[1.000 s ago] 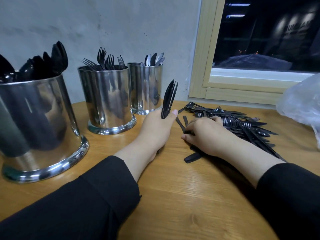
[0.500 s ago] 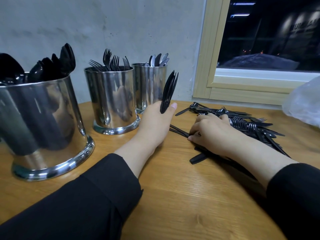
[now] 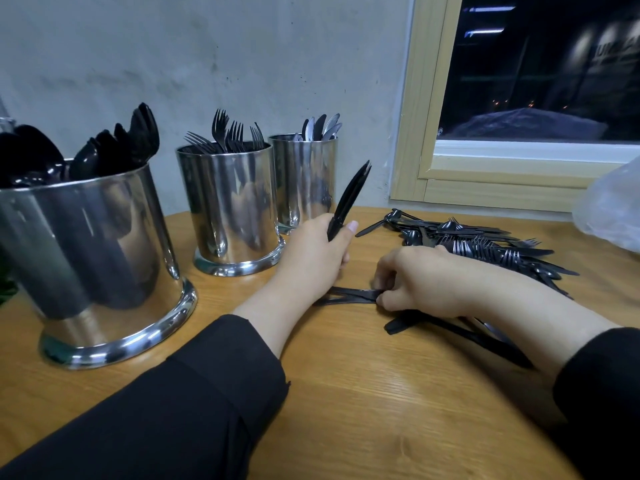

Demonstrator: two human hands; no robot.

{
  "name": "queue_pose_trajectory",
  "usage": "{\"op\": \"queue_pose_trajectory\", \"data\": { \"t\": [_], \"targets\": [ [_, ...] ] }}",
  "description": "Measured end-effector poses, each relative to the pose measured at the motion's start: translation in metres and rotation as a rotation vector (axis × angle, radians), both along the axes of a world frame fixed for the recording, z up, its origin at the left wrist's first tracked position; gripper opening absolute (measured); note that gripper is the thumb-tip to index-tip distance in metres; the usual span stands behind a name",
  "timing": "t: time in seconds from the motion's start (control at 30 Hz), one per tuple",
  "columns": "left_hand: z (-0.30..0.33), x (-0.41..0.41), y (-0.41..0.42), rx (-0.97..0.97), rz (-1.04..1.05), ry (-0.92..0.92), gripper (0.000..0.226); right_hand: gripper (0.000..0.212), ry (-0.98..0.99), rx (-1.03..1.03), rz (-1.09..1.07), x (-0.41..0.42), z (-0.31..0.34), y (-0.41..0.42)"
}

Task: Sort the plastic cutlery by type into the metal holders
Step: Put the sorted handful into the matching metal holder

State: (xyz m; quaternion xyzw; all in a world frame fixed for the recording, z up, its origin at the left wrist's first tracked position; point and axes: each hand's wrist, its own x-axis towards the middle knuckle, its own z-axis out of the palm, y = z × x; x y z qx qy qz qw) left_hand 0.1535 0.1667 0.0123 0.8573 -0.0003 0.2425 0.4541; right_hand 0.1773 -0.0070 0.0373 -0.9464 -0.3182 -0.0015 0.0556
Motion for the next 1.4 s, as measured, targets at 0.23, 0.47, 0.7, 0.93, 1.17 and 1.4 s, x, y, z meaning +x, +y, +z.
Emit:
{"op": "queue_pose_trajectory", "data": {
  "t": [0.23, 0.47, 0.7, 0.93, 1.17, 1.4],
  "targets": [
    [0.001, -0.004, 0.004, 0.117, -0.065, 0.075, 0.025, 0.013, -0.056, 0.163, 0.038, -0.005, -0.001, -0.002],
    [0.004, -0.008, 0.003, 0.092, -0.228, 0.188, 0.024, 0.008, -0.239, 0.320, 0.086, 0.004, 0.004, -0.004],
    [0.002, -0.008, 0.001, -0.120, -0.345, 0.202, 0.029, 0.014, -0.349, 0.383, 0.075, 0.006, 0.005, -0.005],
    [0.000, -0.007, 0.004, -0.342, -0.390, 0.190, 0.012, 0.055, -0.308, 0.843, -0.035, 0.002, 0.008, -0.007],
    [-0.005, -0.008, -0.007, -0.326, -0.400, 0.059, 0.014, 0.068, -0.045, 0.931, 0.092, -0.008, -0.007, 0.004],
    [-0.010, -0.005, -0.008, -0.238, -0.374, 0.177, 0.017, 0.059, 0.086, 1.036, 0.117, -0.015, -0.004, 0.007]
  ]
}}
